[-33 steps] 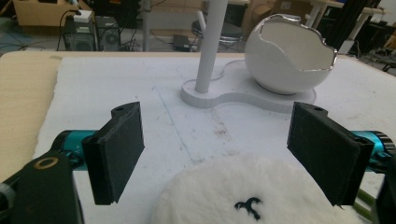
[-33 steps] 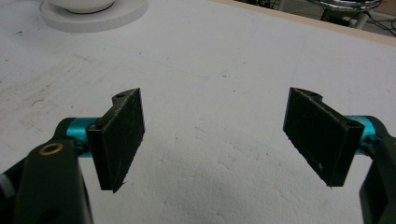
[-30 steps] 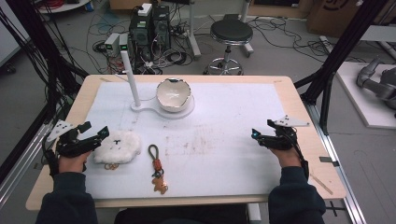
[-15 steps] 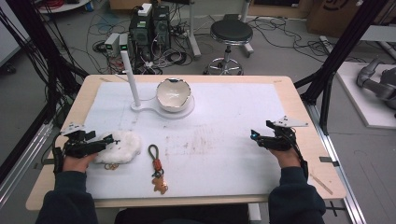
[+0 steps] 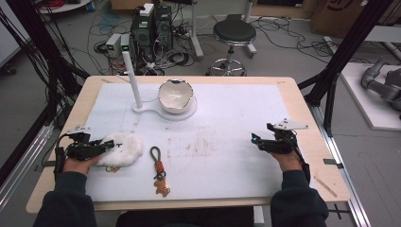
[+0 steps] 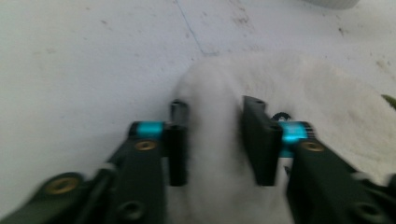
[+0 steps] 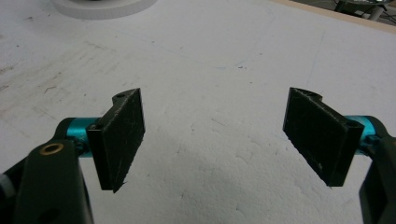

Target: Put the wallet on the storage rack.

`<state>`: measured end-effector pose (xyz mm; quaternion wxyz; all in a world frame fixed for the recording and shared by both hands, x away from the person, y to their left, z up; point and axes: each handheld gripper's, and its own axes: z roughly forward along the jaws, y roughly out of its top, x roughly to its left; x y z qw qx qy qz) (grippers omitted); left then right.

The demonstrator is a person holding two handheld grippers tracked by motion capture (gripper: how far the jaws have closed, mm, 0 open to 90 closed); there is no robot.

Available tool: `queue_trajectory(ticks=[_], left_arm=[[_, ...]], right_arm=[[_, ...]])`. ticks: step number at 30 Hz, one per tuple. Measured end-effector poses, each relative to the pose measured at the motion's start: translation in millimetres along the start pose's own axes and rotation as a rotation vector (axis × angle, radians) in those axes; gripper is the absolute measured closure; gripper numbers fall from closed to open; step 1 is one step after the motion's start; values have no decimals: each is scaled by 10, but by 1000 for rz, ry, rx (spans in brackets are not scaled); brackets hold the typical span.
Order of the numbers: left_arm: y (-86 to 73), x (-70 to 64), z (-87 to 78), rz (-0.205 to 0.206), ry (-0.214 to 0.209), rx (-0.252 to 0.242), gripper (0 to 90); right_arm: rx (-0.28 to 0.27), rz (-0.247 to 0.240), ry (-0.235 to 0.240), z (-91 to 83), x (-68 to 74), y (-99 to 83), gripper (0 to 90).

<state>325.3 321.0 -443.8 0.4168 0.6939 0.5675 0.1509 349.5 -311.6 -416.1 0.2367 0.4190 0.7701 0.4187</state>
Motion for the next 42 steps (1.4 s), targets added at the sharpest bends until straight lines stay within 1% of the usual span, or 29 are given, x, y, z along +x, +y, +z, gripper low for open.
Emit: queue_trajectory(ticks=[1, 3, 4, 5, 7, 9, 11, 12, 13, 14, 15, 16, 17, 19, 22, 23, 24, 25, 26, 27, 29, 31, 32, 35, 36, 38, 39, 41, 42], left_arm=[[4, 12, -14, -11, -10, -12, 723], [20, 10, -49, -22, -17, -49, 747], [38, -2, -73, -22, -23, -81, 753], [66, -23, -111, -22, -36, -130, 759], [112, -76, -176, 3, -51, -214, 763], [172, -168, -244, 23, -85, -294, 766], [209, -253, -265, 45, -105, -338, 767], [209, -253, -265, 45, -105, -338, 767], [254, -363, -248, 68, -127, -369, 767], [273, -421, -232, 86, -134, -380, 767], [273, -421, -232, 86, -134, -380, 768], [328, -549, -193, 110, -158, -399, 768], [356, -608, -175, 123, -173, -410, 767], [421, -732, -135, 146, -199, -428, 767], [527, -917, -52, 186, -245, -436, 767], [527, -917, -52, 186, -245, -436, 767], [593, -1023, 9, 215, -257, -435, 767], [643, -1090, 54, 228, -266, -442, 766], [643, -1090, 54, 228, -266, -442, 767], [727, -1180, 121, 237, -288, -444, 766], [803, -1254, 177, 256, -294, -445, 766], [859, -1301, 230, 263, -301, -448, 766], [876, -1315, 255, 260, -305, -451, 766], [897, -1357, 344, 247, -340, -455, 765], [897, -1357, 344, 247, -340, -455, 765], [889, -1410, 404, 253, -367, -440, 765], [875, -1467, 449, 273, -393, -423, 763], [864, -1501, 474, 282, -404, -409, 759], [864, -1501, 474, 282, -404, -409, 755]], right_arm=[[2, -5, 1, 6, 7, 1, 211], [4, -4, 5, 17, 15, 5, 210], [3, -1, 10, 24, 19, 7, 211], [4, 2, 16, 30, 26, 11, 211], [0, 4, 31, 51, 39, 22, 211], [-5, 9, 45, 71, 64, 39, 211], [-11, 11, 68, 100, 104, 71, 211], [-11, 11, 68, 100, 104, 71, 211], [-29, 19, 119, 145, 181, 125, 210], [-34, 17, 129, 164, 209, 144, 210], [-34, 17, 129, 164, 209, 144, 210], [-48, 7, 172, 222, 312, 191, 210], [-49, 6, 193, 253, 360, 214, 210], [-46, -6, 221, 316, 445, 259, 210], [-43, -20, 289, 445, 617, 352, 210], [-41, -26, 311, 486, 676, 381, 210], [-38, -37, 331, 532, 732, 412, 210], [-33, -40, 349, 565, 772, 436, 210], [-33, -40, 349, 565, 772, 436, 210], [-32, -42, 394, 668, 873, 504, 210], [-38, -30, 440, 757, 954, 568, 211], [-46, -28, 483, 825, 1031, 626, 210], [-63, -25, 513, 867, 1086, 663, 211], [-88, 6, 598, 965, 1200, 725, 224], [-94, 14, 621, 990, 1230, 737, 252], [-96, 16, 635, 1008, 1258, 747, 269], [-100, -4, 642, 1025, 1292, 756, 376], [-98, -22, 644, 1017, 1285, 758, 541], [-98, -22, 644, 1017, 1285, 758, 541]])
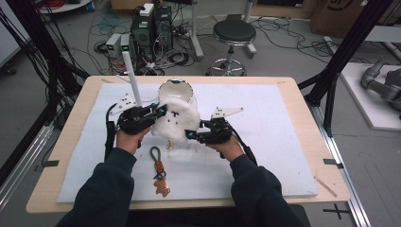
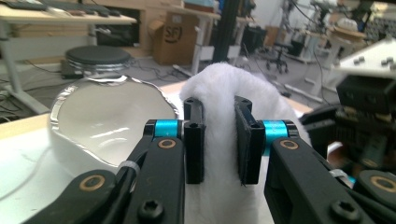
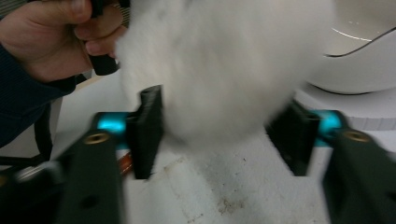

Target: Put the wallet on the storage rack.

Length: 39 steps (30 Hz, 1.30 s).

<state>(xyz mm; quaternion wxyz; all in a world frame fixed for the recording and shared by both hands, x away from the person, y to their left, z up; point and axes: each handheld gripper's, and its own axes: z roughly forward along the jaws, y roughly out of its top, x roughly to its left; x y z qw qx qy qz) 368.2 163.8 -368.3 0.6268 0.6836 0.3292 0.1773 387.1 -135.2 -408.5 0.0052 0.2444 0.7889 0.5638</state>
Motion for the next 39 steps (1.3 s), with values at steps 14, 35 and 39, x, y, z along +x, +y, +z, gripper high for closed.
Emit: queue_trajectory(ticks=[14, 35, 39], left_arm=[[-312, 181, 24, -185, -128, 48, 419], [439, 334, -156, 176, 50, -19, 753], [655, 454, -147, 266, 96, -2, 752]], right_arm=[[-133, 16, 10, -297, -90, 58, 778], [-109, 37, -339, -843, -297, -10, 375], [-129, 57, -385, -1084, -361, -58, 370]])
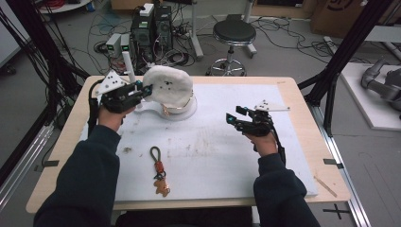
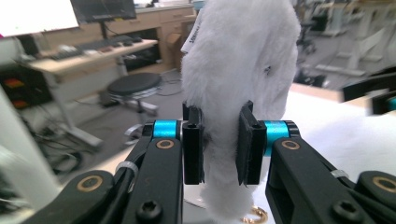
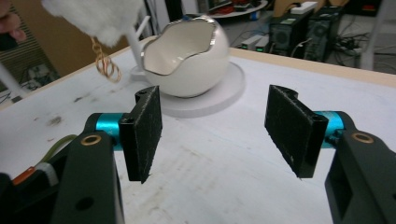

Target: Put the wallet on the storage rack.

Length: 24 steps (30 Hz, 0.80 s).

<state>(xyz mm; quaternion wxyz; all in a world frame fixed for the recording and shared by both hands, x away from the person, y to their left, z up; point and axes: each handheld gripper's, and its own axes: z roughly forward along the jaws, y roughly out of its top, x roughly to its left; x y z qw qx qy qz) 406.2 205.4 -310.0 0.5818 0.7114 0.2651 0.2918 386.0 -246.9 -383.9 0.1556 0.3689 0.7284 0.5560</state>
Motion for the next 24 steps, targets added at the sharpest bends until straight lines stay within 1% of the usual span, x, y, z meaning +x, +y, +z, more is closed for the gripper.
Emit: queue_trajectory(ticks=[1, 2, 5, 6, 7, 8, 9, 10, 11, 12, 13, 14, 15, 16, 18, 19, 21, 22, 23, 24], left_arm=[[40, 47, 18, 35, 11, 6, 752], [75, 82, 40, 62, 18, 24, 752], [178, 157, 130, 168, 33, 92, 751], [209, 176, 162, 198, 35, 112, 751], [209, 176, 162, 198, 35, 112, 751], [251, 211, 235, 243, 37, 144, 751], [259, 224, 264, 256, 34, 158, 751], [270, 243, 314, 280, 37, 182, 751], [270, 243, 314, 280, 37, 182, 751], [271, 264, 390, 312, 43, 214, 751], [271, 264, 390, 312, 43, 214, 751], [256, 277, 459, 327, 43, 234, 751], [256, 277, 459, 327, 43, 234, 751], [238, 277, 494, 343, 42, 247, 751], [199, 262, 565, 377, 42, 284, 751], [162, 236, 635, 411, 40, 303, 751], [131, 204, 704, 427, 33, 317, 751], [131, 204, 704, 427, 33, 317, 751], [125, 182, 736, 440, 30, 330, 751], [136, 151, 790, 466, 22, 339, 751]], right_arm=[[-6, 7, -6, -30, -22, -5, 370], [-10, 11, -17, -77, -58, -15, 369], [-15, 19, -37, -167, -124, -41, 368], [-13, 23, -41, -192, -140, -49, 367], [-13, 23, -41, -192, -140, -49, 367], [-22, 25, -49, -233, -175, -64, 367], [-20, 31, -51, -248, -187, -72, 367], [-21, 34, -53, -256, -196, -77, 367], [-21, 34, -53, -256, -196, -77, 367], [-21, 43, -55, -271, -214, -93, 367], [-21, 43, -55, -271, -214, -93, 367], [-20, 43, -54, -273, -223, -104, 367], [-17, 47, -52, -273, -226, -109, 367], [-17, 47, -52, -273, -226, -109, 367], [-16, 52, -48, -270, -237, -116, 367], [-16, 54, -48, -269, -239, -117, 366], [-17, 56, -46, -263, -242, -120, 366], [-15, 55, -44, -260, -242, -122, 365], [-15, 55, -44, -260, -242, -122, 365], [-12, 57, -42, -254, -240, -123, 365]])
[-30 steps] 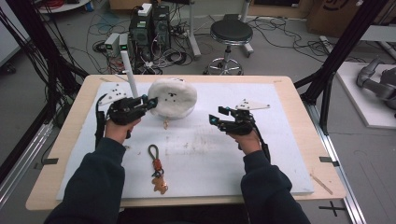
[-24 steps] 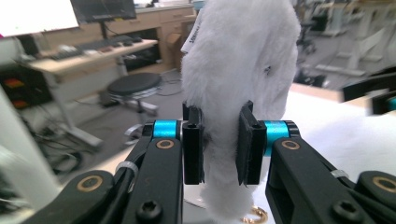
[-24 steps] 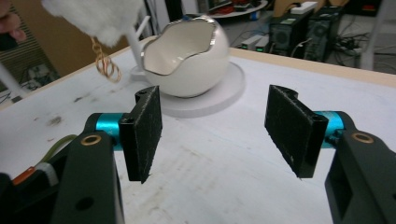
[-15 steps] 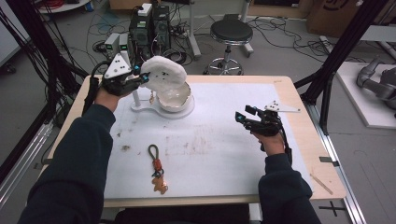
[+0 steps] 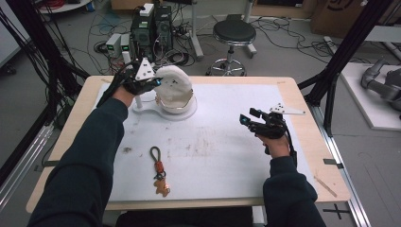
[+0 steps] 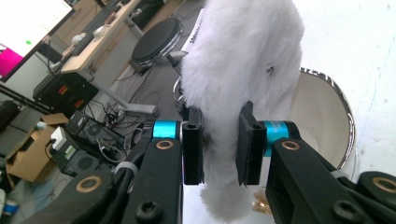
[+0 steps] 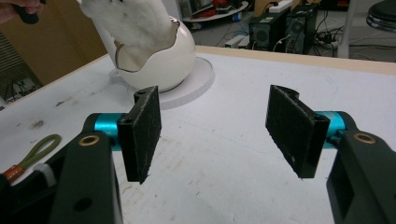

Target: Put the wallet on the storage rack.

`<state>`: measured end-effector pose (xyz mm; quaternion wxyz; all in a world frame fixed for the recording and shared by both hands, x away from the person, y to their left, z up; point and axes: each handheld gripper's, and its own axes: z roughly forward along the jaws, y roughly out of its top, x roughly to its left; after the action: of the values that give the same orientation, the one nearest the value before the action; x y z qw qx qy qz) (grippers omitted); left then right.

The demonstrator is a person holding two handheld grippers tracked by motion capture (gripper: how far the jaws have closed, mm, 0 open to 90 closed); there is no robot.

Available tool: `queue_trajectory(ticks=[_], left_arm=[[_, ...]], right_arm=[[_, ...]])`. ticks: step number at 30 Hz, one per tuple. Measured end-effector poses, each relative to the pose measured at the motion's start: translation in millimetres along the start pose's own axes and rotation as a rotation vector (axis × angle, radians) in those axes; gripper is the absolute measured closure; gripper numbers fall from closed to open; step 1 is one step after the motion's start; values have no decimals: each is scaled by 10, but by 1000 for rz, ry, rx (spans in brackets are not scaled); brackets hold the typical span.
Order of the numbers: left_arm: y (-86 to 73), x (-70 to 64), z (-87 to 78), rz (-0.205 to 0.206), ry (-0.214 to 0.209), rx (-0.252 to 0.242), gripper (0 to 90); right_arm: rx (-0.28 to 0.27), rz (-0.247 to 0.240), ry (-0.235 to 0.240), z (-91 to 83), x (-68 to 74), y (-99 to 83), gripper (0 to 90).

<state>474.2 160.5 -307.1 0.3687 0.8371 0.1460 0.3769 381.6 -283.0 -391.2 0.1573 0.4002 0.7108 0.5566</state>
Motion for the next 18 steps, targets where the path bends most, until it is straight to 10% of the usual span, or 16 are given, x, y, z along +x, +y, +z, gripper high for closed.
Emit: queue_trajectory(ticks=[18], left_arm=[[150, 57, 11, -5, 19, -45, 750]], right_arm=[[4, 11, 13, 8, -6, -7, 361]])
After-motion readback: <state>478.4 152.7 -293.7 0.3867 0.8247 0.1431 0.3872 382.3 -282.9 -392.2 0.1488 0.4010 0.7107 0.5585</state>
